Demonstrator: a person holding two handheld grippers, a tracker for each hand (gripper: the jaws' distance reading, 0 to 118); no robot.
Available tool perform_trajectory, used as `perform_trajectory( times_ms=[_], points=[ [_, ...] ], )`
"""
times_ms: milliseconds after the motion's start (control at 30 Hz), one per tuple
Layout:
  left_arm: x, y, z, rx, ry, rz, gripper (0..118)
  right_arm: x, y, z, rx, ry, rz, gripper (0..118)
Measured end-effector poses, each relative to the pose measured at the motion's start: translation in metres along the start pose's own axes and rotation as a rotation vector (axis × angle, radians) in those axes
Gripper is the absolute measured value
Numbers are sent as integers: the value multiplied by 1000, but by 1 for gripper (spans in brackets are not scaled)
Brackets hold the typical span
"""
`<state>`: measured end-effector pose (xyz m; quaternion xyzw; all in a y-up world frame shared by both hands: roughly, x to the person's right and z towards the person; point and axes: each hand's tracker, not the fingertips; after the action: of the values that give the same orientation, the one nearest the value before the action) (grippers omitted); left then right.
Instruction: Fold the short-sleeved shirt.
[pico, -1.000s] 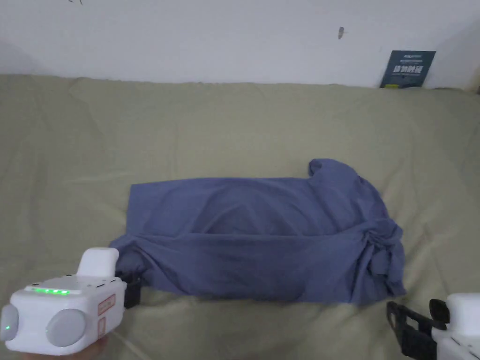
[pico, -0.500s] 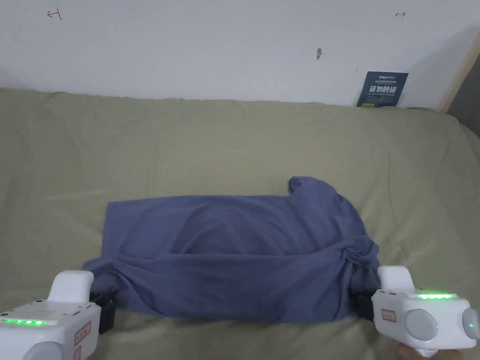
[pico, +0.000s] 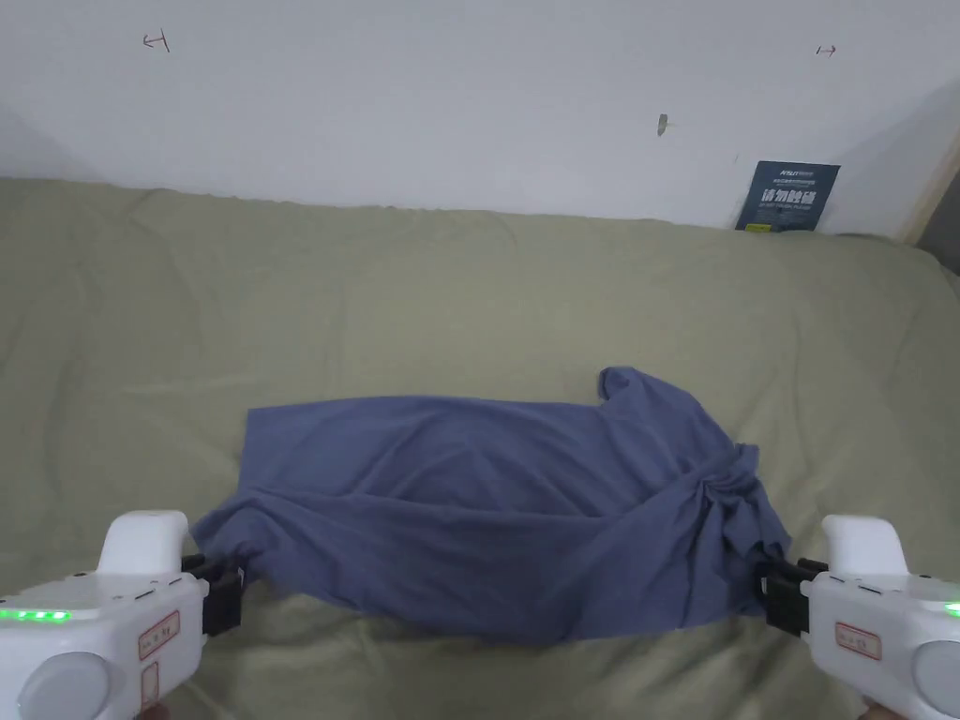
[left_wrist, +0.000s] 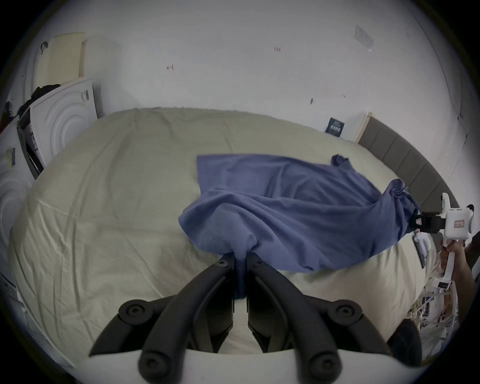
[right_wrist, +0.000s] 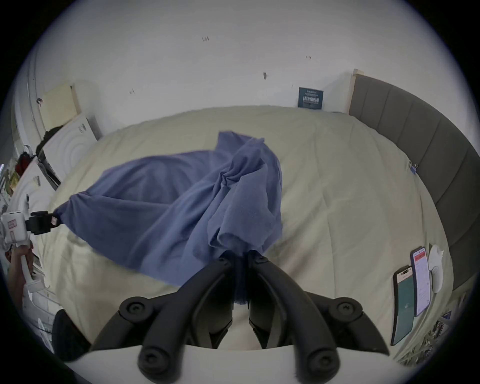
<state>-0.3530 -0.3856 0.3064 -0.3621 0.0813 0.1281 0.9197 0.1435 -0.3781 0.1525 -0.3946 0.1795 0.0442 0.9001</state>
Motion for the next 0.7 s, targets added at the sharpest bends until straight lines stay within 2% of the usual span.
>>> perform_trajectory(
  times_ms=[267, 433, 533, 633, 700],
  points=[
    [4, 5, 78, 37, -35, -23, 5, -7, -8, 93, 57, 84, -10, 10],
    [5, -22, 123, 33, -12, -53, 5, -1, -48, 131, 40, 73, -19, 10],
    [2, -50, 122, -23, 14, -69, 5, 5, -88, 126, -36, 50, -49, 10],
    [3, -82, 100, -104, 18, -53, 5, 4, -133, 102, -126, -5, -36, 10],
    [-7, -99, 78, -145, 38, -40, 6, 4, -156, 83, -168, -26, -60, 10]
  ],
)
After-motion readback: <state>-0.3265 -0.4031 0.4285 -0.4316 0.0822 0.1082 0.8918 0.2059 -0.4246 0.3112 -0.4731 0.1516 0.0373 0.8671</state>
